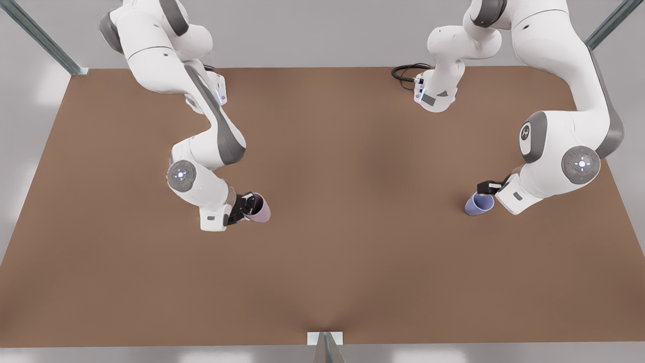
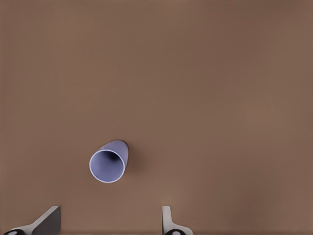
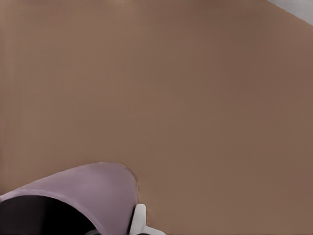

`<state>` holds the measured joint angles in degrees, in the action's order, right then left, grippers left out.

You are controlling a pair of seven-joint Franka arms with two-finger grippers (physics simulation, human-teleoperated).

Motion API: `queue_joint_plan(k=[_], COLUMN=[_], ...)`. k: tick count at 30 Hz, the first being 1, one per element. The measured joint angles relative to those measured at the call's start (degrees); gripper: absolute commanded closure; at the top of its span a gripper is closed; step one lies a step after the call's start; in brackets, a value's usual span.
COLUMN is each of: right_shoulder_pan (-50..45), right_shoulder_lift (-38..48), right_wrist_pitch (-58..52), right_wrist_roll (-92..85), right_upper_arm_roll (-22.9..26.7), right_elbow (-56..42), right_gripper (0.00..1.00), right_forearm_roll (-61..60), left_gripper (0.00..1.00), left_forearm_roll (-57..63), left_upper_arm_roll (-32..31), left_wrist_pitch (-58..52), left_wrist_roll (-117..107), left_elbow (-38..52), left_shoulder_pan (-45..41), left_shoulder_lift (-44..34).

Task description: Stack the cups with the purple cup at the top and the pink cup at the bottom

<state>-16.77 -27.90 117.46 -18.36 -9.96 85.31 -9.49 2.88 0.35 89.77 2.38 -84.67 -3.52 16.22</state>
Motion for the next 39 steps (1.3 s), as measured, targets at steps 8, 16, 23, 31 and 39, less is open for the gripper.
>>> queue_joint_plan(k=[8, 16, 23, 31, 39], right_shoulder_pan=[-18.74, -19.96, -19.95, -20.05, -20.23], right_shoulder_lift=[-23.61, -28.09, -29.53, -31.10, -31.49], right_wrist_pitch=[-6.61, -7.88, -6.68, -4.11, -3.01], right_wrist_roll=[27.38, 48.38, 60.51, 69.72, 75.81], right_upper_arm_roll=[4.27, 4.67, 4.55, 4.42, 4.46], right_elbow=[-28.74, -31.38, -31.40, -31.40, -31.36], right_gripper=[0.79, 0.79, 0.79, 0.73, 0.49], right_forearm_roll=[1.71, 3.92, 4.12, 4.18, 4.31], left_gripper=[0.00, 0.00, 0.00, 0.00, 0.00], left_forearm_roll=[-0.05, -0.09, -1.01, -2.82, -4.28], left_upper_arm_roll=[0.09, 4.55, 5.68, 6.99, 9.19], left_wrist_pitch=[2.09, 14.10, 24.97, 31.66, 35.39], left_wrist_roll=[-0.03, 0.47, 1.42, 2.26, 3.53], left_elbow=[-2.44, -19.53, -25.17, -29.31, -33.93], left_shoulder_pan=[-0.01, 3.19, 4.62, 5.39, 5.82], left_shoulder_lift=[-3.39, -5.44, -2.13, 0.95, 2.29])
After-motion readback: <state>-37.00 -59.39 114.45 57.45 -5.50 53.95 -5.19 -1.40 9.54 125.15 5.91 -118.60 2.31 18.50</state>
